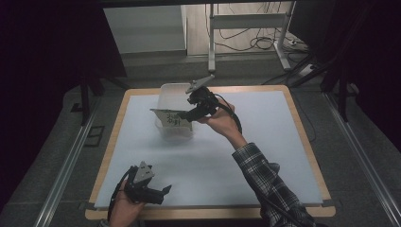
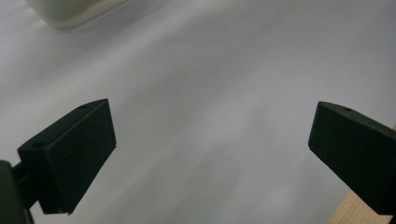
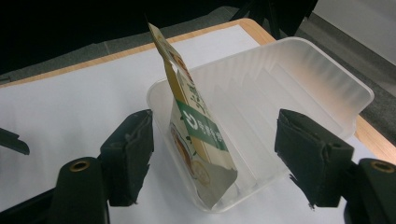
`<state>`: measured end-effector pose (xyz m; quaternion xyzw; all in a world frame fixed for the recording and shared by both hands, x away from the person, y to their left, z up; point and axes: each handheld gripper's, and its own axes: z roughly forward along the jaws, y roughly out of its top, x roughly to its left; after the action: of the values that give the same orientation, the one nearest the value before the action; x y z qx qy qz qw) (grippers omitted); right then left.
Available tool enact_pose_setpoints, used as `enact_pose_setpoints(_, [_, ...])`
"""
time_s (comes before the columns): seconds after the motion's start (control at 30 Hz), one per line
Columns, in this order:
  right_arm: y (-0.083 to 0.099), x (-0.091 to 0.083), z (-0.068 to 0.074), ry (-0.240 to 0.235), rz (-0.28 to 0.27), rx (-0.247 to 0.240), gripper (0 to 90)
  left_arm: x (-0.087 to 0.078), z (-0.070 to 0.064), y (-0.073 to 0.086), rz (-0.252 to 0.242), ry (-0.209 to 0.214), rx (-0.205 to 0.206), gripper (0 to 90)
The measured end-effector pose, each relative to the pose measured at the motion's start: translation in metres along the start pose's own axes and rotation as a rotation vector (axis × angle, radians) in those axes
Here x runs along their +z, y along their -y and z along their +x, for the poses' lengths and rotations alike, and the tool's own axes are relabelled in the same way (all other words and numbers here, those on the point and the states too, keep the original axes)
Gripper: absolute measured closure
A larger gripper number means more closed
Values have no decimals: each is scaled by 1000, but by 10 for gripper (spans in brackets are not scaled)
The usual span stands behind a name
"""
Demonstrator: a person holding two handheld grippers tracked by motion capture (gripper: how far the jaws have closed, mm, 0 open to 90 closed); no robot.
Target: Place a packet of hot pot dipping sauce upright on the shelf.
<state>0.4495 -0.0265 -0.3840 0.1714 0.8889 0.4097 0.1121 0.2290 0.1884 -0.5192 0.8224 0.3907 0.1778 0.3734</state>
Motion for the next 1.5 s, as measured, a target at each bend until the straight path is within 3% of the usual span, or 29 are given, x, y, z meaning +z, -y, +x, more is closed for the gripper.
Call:
enact_pose_setpoints(0.27, [5,-10,1,8,-3,2,256,-3,6,0,-31,45,-57,13])
enact_pose_setpoints(0.6, [16,-26,-1,23,-16,13,217,-2,5,1,-36,26,-45,19])
enact_pose_setpoints(0.83, [24,-35,-1,6,-32,21,180,-1,6,2,-44,13,-42,25])
enact_pose_setpoints(1.3, [42,-49,4,-14,-40,22,123,-3,11,3,-73,57,-90,15])
enact_pose_setpoints(1.5, [52,-52,5,-14,-34,31,102,0,11,5,-74,56,-83,14])
